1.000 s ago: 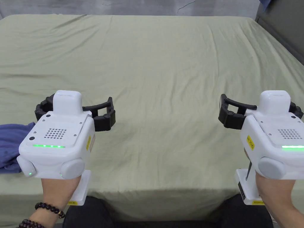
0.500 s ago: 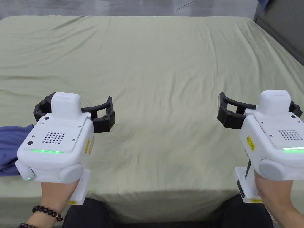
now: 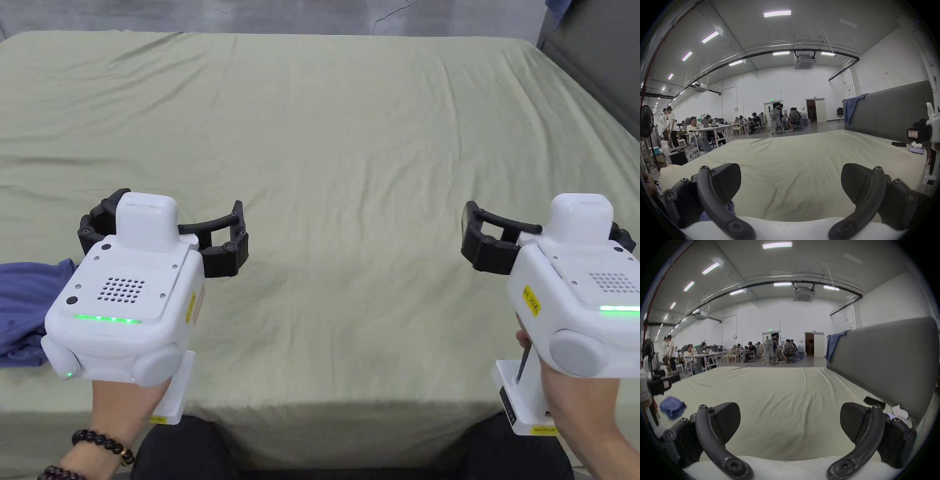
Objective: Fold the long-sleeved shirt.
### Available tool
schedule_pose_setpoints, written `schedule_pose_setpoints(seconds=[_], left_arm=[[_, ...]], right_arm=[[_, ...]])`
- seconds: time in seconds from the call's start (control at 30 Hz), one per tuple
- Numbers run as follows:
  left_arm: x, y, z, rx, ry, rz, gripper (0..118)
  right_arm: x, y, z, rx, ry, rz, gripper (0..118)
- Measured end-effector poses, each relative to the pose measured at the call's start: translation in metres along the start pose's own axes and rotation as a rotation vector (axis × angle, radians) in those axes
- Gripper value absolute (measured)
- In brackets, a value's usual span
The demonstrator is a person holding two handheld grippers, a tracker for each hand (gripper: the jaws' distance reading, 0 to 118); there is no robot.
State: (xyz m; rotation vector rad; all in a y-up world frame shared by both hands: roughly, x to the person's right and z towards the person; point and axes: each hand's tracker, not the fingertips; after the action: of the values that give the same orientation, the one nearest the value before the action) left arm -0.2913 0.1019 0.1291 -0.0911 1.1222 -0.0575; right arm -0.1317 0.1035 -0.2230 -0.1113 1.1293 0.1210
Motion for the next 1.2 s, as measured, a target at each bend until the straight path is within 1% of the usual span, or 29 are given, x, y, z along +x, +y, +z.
schedule_pose_setpoints(seconds=[0.03, 0.1, 0.27, 0.37, 0.47, 0.9, 1.2], left_arm=[[0.0, 0.0, 0.0, 0.0, -0.002, 0.004, 118], [0.001, 0.0, 0.0, -0.001, -0.007, 0.009, 118], [0.004, 0.001, 0.001, 0.002, -0.002, -0.017, 118], [0.005, 0.003, 0.003, 0.023, -0.007, -0.014, 118], [0.005, 0.001, 0.002, 0.0, -0.006, -0.028, 118], [0.005, 0.001, 0.0, -0.029, 0.003, -0.024, 118], [0.005, 0.002, 0.0, -0.039, 0.005, 0.001, 118]], right_arm=[[-0.003, -0.001, 0.0, 0.006, 0.005, 0.037, 118], [-0.01, -0.001, 0.001, 0.01, -0.006, 0.057, 118], [-0.016, -0.003, 0.002, 0.025, 0.005, 0.017, 118], [-0.017, -0.004, 0.002, 0.018, 0.019, 0.032, 118], [-0.017, -0.005, 0.001, 0.015, 0.006, 0.051, 118], [-0.013, -0.004, 0.002, 0.012, -0.025, 0.04, 118], [-0.013, -0.004, 0.001, -0.013, -0.002, 0.036, 118]])
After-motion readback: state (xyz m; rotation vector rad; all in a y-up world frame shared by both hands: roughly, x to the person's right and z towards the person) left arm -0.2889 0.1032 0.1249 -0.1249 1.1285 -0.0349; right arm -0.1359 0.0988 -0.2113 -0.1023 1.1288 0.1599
